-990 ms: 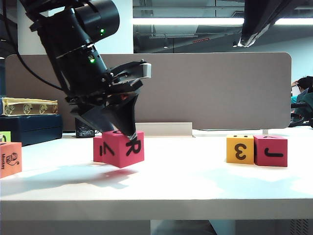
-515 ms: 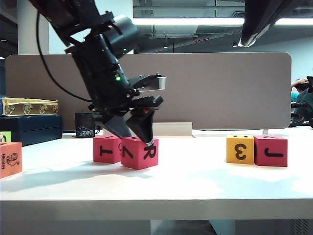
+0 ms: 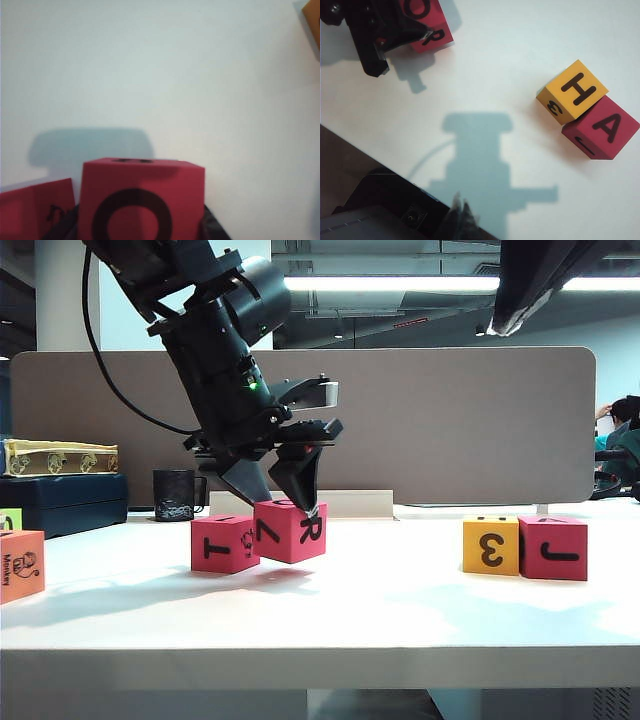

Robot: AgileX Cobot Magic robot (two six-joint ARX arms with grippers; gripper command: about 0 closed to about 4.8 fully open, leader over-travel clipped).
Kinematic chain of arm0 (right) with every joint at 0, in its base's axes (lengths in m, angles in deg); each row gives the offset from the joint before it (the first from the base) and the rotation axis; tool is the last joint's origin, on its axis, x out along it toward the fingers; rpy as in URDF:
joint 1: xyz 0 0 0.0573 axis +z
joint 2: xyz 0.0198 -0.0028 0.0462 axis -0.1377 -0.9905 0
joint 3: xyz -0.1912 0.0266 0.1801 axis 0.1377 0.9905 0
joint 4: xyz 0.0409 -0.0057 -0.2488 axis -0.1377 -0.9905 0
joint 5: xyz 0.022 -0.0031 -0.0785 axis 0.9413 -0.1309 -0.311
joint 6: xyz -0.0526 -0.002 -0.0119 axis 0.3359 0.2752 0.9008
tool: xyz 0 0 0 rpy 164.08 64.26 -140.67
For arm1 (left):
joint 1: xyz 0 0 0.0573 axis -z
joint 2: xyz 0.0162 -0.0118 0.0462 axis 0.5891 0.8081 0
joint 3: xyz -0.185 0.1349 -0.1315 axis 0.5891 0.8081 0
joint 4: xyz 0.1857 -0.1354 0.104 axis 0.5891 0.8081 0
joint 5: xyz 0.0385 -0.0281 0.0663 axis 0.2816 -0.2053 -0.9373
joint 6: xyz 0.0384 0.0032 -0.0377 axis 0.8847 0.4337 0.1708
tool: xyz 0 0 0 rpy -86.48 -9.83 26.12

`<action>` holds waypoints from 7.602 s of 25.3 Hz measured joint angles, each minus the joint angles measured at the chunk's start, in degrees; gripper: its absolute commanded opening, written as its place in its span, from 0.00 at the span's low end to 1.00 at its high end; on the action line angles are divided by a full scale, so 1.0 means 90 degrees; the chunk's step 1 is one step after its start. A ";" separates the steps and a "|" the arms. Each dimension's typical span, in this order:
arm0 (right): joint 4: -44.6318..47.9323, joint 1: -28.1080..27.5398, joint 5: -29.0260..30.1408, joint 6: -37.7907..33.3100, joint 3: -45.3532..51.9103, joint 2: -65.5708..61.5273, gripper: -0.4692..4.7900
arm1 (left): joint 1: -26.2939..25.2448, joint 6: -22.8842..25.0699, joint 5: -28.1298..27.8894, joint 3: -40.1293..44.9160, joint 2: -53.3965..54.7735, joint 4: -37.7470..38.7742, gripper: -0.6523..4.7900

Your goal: Select the appropriate blocks from the scattered letter blocks on the table and arrange them in a row to spell out "ALOHA".

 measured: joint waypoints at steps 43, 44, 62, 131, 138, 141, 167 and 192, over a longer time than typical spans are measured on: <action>-0.0087 0.0000 0.0000 0.0002 0.0002 0.0000 0.08 | -0.1018 -0.0080 -0.0289 -0.1758 -0.0039 0.1943 0.82; -0.0080 0.0000 0.0002 0.0000 0.0002 0.0000 0.08 | -0.1163 -0.0138 -0.0204 -0.1758 -0.0085 0.2113 0.82; 0.0165 0.0000 0.0007 0.0002 0.0000 -0.0002 0.08 | -0.2453 -0.0136 0.0238 -0.0073 -0.1625 0.3968 0.86; 0.0503 0.0005 0.3101 -0.0095 0.0002 0.0000 0.08 | -0.2759 -0.0160 0.0158 0.1508 -0.1401 0.1632 0.56; 0.0520 0.0005 0.3099 -0.0095 0.0002 -0.0007 0.08 | -0.2688 -0.0160 0.0270 0.1120 -0.1382 0.1236 0.56; 0.0517 0.0005 0.3096 -0.0097 0.0002 -0.0032 0.08 | -0.2630 -0.0158 0.0277 0.0908 -0.1285 0.1144 0.56; 0.0505 0.0002 0.3021 -0.0097 0.0002 -0.0032 0.08 | -0.2268 -0.0160 0.0619 -0.0423 0.0321 0.1183 0.56; 0.0471 0.0002 0.2839 -0.0097 0.0002 -0.0032 0.08 | -0.2246 -0.0185 0.0930 -0.0661 0.0345 0.1338 0.88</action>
